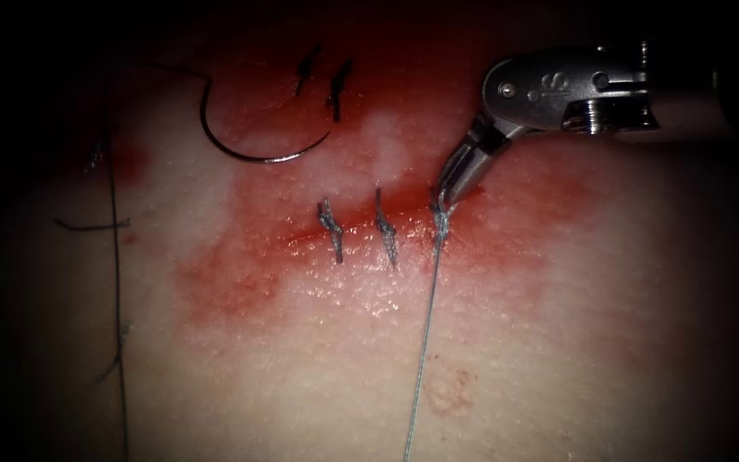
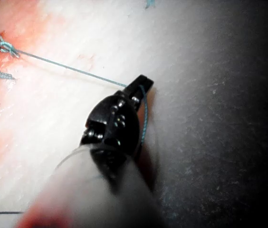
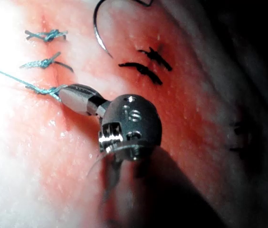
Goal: Wound Closure
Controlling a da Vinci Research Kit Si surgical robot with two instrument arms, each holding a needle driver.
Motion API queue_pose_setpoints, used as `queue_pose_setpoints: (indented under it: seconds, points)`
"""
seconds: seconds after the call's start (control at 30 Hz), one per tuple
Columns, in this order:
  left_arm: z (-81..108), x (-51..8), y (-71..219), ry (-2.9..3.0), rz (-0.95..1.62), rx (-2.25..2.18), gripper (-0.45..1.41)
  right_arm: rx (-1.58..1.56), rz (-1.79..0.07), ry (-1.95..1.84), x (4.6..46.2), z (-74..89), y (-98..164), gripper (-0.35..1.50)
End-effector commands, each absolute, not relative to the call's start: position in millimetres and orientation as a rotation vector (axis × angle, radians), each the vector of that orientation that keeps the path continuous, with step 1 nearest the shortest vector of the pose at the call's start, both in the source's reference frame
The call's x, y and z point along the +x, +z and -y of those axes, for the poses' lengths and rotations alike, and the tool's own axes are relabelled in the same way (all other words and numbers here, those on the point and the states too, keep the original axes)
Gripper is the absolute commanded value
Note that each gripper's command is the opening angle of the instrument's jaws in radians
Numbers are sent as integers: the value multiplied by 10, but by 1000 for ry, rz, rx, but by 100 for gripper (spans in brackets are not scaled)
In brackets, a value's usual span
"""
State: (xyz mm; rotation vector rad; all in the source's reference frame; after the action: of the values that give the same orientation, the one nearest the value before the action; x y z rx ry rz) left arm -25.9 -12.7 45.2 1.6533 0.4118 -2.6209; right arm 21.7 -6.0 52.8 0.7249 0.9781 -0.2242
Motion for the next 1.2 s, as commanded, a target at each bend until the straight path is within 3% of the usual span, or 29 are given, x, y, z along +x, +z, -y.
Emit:
queue_pose_setpoints:
  seconds: [0.03, 0.53, 0.83, 1.2]
  points:
    - [133, -267, 457, -2615, -412, 1656, -45, 702, -965, -219, 226, 56, 535, -35]
    - [163, -278, 457, -2571, -409, 1632, -45, 443, -955, 90, 222, 39, 547, -35]
    - [163, -283, 457, -2571, -408, 1633, -45, 470, -858, 808, 219, 67, 562, -35]
    - [174, -286, 458, -2564, -408, 1633, -45, 404, -887, 1120, 217, 76, 575, -35]
